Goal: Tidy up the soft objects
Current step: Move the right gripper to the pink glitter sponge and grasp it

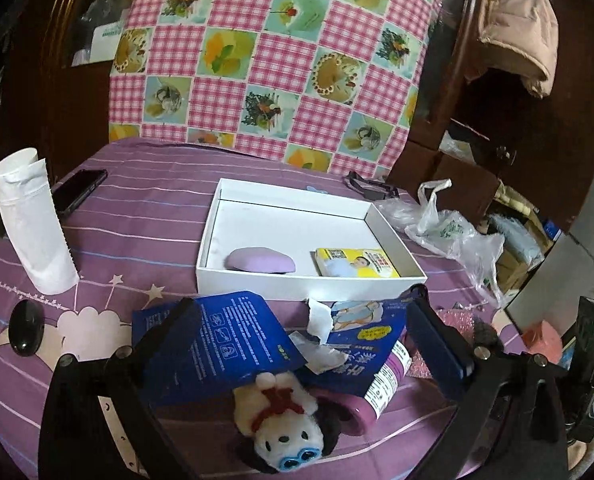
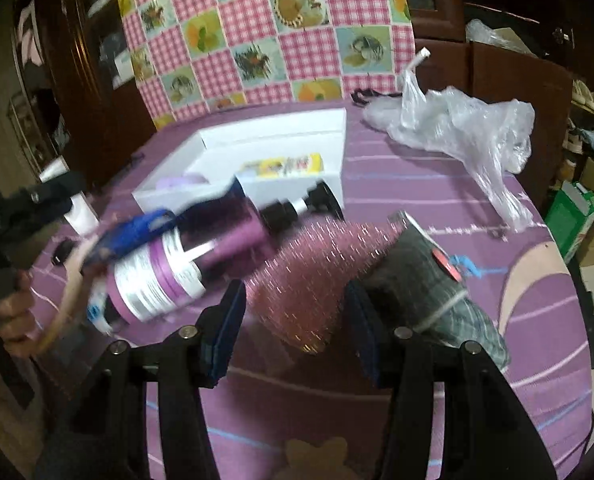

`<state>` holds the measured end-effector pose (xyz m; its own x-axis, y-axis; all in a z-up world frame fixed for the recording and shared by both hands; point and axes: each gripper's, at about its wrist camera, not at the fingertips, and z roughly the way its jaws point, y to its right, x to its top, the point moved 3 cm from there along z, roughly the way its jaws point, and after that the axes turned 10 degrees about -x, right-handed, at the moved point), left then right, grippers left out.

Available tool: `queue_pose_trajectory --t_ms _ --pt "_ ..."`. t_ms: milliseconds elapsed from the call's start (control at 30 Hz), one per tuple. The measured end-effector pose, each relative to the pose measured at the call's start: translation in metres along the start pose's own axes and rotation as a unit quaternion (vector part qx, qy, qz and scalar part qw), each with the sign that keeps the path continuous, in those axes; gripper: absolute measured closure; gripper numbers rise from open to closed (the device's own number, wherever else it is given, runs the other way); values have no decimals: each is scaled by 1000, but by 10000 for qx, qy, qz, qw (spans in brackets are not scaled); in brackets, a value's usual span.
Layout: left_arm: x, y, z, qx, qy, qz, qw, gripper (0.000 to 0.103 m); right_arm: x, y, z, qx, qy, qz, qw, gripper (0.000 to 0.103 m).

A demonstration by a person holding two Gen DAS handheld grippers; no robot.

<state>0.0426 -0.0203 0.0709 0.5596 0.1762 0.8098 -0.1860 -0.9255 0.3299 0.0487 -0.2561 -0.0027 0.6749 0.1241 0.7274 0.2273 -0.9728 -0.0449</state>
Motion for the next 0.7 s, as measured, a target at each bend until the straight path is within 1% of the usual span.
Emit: queue_pose_trajectory --t_ms 67,133,167,200,233,267,300,333,367,467,533,633,700 --pt "-5 7 3 25 -70 148 9999 0 -4 0 2 45 -54 -34 10000 45" --pt "-10 17 6 40 -174 370 9992 0 -5 -4 3 162 -72 -76 9998 31" --pt "-12 21 7 64 -213 472 9986 0 -6 -6 3 213 -96 -125 9996 28" --pt "-15 26 8 69 -232 584 9980 0 -9 -8 6 236 -188 -175 9994 24" --pt "-17 30 8 81 -234 715 9971 0 -13 -11 12 215 -392 -250 9987 20" --pt "-19 35 8 123 -226 862 9959 0 -17 -13 18 165 -603 -296 9976 19" --pt "-21 39 8 163 -242 999 9946 0 -18 -15 21 129 -714 -329 9968 18" --pt "-23 42 9 187 -278 1096 9934 0 -18 -16 18 75 -635 -367 9973 17" --pt "-24 44 10 209 -318 1162 9925 0 -20 -15 19 104 -693 -324 9970 17" --pt "-29 49 14 384 -484 1333 9891 0 -20 -12 18 171 -675 -243 9973 16" --pt "-31 52 14 423 -511 1438 9874 0 -21 -13 20 242 -699 -273 9969 10" --pt "-31 56 13 460 -504 1543 9857 0 -21 -19 21 217 -739 -416 9962 3" --pt "-32 56 14 513 -592 1597 9841 7 -21 -25 22 152 -780 -548 9953 0"
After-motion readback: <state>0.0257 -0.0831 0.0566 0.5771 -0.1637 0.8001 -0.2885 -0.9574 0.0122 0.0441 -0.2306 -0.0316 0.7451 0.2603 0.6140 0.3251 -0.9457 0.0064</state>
